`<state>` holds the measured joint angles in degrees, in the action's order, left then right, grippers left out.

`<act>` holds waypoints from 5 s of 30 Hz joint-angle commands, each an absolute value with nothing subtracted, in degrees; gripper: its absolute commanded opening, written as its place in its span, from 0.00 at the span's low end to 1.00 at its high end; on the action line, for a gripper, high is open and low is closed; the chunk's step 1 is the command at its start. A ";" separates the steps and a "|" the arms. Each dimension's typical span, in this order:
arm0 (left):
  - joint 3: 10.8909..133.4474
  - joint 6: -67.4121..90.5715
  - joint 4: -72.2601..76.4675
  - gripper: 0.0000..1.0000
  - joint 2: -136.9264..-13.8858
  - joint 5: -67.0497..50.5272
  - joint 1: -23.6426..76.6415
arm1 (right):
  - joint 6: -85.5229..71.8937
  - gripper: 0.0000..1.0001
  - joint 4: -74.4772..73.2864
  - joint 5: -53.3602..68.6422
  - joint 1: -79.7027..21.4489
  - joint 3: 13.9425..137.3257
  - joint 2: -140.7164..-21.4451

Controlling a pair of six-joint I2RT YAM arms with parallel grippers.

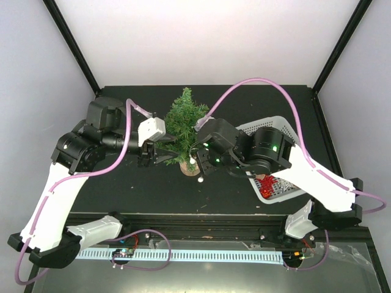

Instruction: Decorate the small christmas tree

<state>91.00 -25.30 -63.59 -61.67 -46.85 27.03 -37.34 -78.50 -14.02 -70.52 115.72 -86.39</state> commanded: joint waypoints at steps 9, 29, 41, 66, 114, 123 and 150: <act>93.89 -25.23 -63.57 0.55 -65.47 -48.84 29.54 | -37.44 0.01 -78.59 -13.97 -72.72 120.76 -90.41; 93.23 -29.06 -66.06 0.16 -67.89 -51.24 31.24 | -37.24 0.01 -77.26 -13.76 -72.71 123.33 -92.94; 91.34 -30.71 -65.54 0.02 -67.55 -48.64 31.27 | -37.11 0.01 -76.72 -13.97 -72.76 123.48 -92.70; 91.04 -28.97 -62.98 0.02 -66.37 -48.38 31.27 | -41.05 0.29 -73.40 -18.87 -72.43 116.27 -86.87; 98.75 -23.79 -63.45 0.02 -70.63 -52.13 30.95 | -35.37 0.10 -33.72 -33.09 -78.38 69.66 -69.61; 94.80 -23.84 -63.38 0.02 -67.48 -50.36 30.40 | -35.23 0.01 -43.21 -34.29 -78.48 75.60 -61.31; 81.88 -17.78 -56.95 0.01 -58.68 -45.62 21.04 | -9.47 0.01 -65.45 -36.04 -75.01 135.27 -97.01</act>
<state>83.35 -20.01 -59.59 -59.57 -45.82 22.37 -13.93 -63.75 -35.48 -75.92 129.91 -94.37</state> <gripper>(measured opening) 0.024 0.011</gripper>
